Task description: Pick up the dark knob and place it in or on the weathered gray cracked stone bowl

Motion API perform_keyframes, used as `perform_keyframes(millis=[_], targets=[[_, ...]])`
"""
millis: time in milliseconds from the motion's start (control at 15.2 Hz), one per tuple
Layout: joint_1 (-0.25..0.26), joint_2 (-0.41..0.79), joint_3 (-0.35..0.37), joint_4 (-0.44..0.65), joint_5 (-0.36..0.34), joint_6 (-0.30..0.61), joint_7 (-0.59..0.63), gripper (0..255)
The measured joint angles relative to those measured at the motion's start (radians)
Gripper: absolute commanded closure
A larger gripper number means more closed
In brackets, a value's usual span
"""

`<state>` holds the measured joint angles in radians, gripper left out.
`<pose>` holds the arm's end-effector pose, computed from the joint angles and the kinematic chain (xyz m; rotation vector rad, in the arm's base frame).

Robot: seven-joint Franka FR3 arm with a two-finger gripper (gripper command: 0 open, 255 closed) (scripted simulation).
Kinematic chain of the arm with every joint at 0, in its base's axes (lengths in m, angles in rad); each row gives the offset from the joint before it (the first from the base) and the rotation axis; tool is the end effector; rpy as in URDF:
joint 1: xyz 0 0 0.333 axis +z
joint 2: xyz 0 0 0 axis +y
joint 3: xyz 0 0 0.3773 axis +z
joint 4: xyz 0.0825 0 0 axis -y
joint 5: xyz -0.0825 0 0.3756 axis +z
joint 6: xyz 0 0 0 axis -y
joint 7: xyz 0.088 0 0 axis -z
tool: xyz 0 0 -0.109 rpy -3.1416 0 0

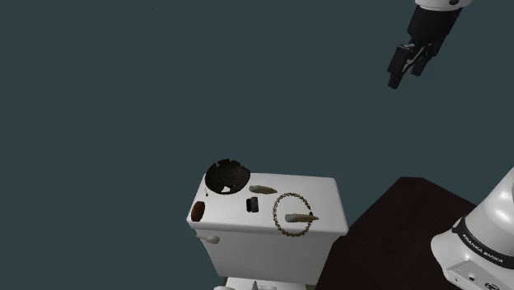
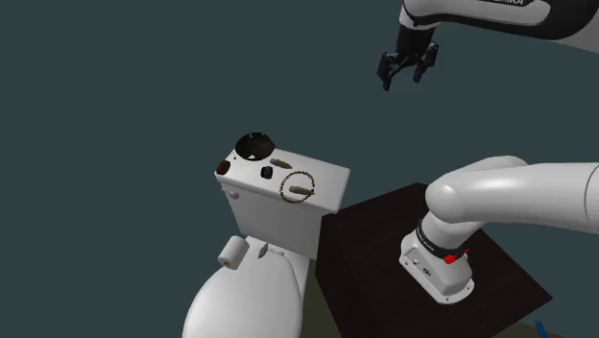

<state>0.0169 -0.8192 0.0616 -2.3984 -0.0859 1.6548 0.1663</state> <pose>0.2525 0.0195 0.6284 3.0132 -0.1532 0.1341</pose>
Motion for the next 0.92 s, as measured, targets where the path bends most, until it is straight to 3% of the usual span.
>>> perform_keyframes(millis=[330, 924], targets=[[0.018, 0.037, 0.048, -0.034, 0.032, 0.067, 0.056, 0], [0.063, 0.204, 0.194, -0.112, 0.103, 0.305, 0.22, 0]])
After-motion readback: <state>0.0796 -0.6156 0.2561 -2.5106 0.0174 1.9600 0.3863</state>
